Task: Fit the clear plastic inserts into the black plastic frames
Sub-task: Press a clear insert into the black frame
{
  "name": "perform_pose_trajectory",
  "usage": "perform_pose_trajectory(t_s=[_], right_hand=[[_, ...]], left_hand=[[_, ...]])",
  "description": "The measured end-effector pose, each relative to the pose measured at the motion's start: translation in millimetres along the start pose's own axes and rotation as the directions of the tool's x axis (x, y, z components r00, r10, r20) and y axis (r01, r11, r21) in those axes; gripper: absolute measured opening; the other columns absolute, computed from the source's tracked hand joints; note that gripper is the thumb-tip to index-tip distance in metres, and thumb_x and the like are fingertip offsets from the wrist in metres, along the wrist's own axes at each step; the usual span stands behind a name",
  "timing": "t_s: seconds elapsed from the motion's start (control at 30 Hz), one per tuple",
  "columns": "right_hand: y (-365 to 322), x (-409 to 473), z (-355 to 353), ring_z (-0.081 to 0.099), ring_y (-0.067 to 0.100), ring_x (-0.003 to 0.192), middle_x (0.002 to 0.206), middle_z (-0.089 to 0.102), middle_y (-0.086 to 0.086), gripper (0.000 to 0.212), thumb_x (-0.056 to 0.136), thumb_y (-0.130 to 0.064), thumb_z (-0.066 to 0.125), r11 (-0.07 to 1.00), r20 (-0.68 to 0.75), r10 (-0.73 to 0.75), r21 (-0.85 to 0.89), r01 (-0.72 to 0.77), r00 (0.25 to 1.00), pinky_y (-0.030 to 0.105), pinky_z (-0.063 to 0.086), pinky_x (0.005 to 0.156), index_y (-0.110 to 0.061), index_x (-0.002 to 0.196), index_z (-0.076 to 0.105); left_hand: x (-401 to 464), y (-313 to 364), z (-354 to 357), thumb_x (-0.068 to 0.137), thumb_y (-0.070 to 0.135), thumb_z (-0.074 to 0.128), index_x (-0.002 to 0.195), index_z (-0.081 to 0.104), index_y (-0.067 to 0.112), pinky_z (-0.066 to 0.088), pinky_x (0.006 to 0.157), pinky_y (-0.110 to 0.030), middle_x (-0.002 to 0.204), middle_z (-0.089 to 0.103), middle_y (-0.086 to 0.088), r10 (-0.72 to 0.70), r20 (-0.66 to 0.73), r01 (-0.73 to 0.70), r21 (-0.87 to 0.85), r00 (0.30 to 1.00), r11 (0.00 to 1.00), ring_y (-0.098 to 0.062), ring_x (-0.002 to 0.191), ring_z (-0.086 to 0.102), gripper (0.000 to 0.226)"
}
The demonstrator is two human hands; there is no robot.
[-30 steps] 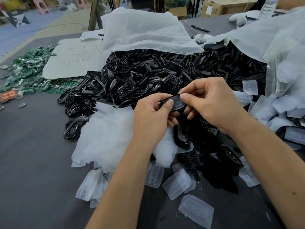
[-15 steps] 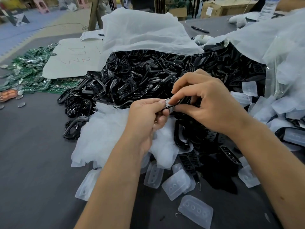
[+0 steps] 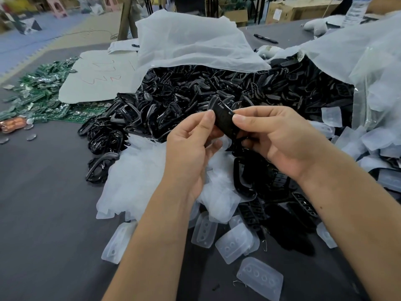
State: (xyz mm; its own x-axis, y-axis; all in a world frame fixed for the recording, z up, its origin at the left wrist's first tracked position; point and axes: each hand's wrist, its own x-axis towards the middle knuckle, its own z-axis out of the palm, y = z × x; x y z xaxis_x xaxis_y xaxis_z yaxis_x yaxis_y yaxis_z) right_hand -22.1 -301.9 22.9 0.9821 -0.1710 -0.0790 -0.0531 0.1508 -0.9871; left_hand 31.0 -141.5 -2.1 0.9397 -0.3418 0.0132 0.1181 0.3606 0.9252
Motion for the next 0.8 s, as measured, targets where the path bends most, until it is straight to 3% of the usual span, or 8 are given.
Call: perform_pose_trajectory(t_s=[0.17, 0.3, 0.4, 0.53, 0.67, 0.8], right_hand=[[-2.1, -2.4, -6.3, 0.072, 0.013, 0.078, 0.094, 0.079, 0.008, 0.031, 0.071, -0.017, 0.079, 1.0, 0.063, 0.018, 0.015, -0.019, 0.998, 0.023, 0.058, 0.071, -0.018, 0.102, 0.084], [0.7, -1.5, -2.7, 0.073, 0.016, 0.075, 0.089, 0.079, 0.009, 0.023, 0.067, -0.014, 0.08, 0.998, 0.053, -0.025, 0.066, 0.022, 0.998, 0.024, 0.06, 0.074, -0.018, 0.09, 0.085], [2.3, -1.4, -2.3, 0.075, 0.019, 0.081, 0.092, 0.08, 0.012, 0.024, 0.068, -0.011, 0.08, 0.994, 0.068, -0.06, 0.097, 0.053, 0.996, 0.024, 0.06, 0.078, -0.014, 0.091, 0.084], [1.9, -1.4, -3.6, 0.076, 0.022, 0.086, 0.091, 0.079, 0.013, 0.028, 0.071, -0.009, 0.079, 0.992, 0.089, -0.094, 0.097, 0.085, 0.992, 0.026, 0.06, 0.08, -0.01, 0.099, 0.082], [4.2, -0.5, 0.0, 0.076, 0.021, 0.082, 0.093, 0.079, 0.015, 0.024, 0.069, -0.016, 0.082, 0.994, -0.001, -0.11, 0.004, 0.11, 0.994, 0.024, 0.059, 0.076, -0.013, 0.093, 0.082], [5.4, -0.5, 0.5, 0.075, 0.022, 0.086, 0.095, 0.08, 0.015, 0.019, 0.072, -0.015, 0.08, 0.995, 0.018, -0.104, 0.007, 0.104, 0.994, 0.025, 0.059, 0.078, -0.014, 0.091, 0.083]], left_hand=[[0.9, -1.4, 0.6, 0.104, 0.017, 0.062, 0.095, 0.078, 0.009, 0.059, 0.074, -0.027, 0.088, 0.077, -0.009, -0.006, -0.026, 0.005, -0.016, 1.0, 1.0, -0.016, 0.081, 0.072, 0.02], [1.3, -0.4, 0.4, 0.105, 0.015, 0.059, 0.093, 0.077, 0.007, 0.059, 0.07, -0.026, 0.085, 0.076, -0.009, -0.012, -0.008, 0.011, -0.044, 1.0, 0.999, -0.015, 0.077, 0.072, 0.023], [0.7, 0.5, 0.3, 0.106, 0.012, 0.057, 0.096, 0.075, 0.002, 0.06, 0.07, -0.026, 0.085, 0.076, -0.01, 0.006, 0.015, -0.005, -0.087, 1.0, 0.996, -0.015, 0.077, 0.072, 0.023], [-0.1, 1.0, -0.9, 0.106, 0.01, 0.055, 0.098, 0.071, -0.001, 0.06, 0.072, -0.026, 0.084, 0.075, -0.008, 0.07, 0.042, -0.066, -0.078, 0.997, 0.995, -0.015, 0.077, 0.072, 0.021], [0.3, -0.9, -1.8, 0.106, 0.009, 0.056, 0.096, 0.071, 0.003, 0.059, 0.07, -0.026, 0.083, 0.075, -0.006, 0.149, -0.003, -0.149, -0.026, 0.989, 0.988, -0.015, 0.077, 0.071, 0.019], [0.8, -2.8, -2.5, 0.106, 0.009, 0.056, 0.097, 0.072, 0.004, 0.059, 0.074, -0.031, 0.084, 0.075, -0.006, 0.214, 0.0, -0.214, 0.037, 0.977, 0.976, -0.017, 0.081, 0.07, 0.019]])
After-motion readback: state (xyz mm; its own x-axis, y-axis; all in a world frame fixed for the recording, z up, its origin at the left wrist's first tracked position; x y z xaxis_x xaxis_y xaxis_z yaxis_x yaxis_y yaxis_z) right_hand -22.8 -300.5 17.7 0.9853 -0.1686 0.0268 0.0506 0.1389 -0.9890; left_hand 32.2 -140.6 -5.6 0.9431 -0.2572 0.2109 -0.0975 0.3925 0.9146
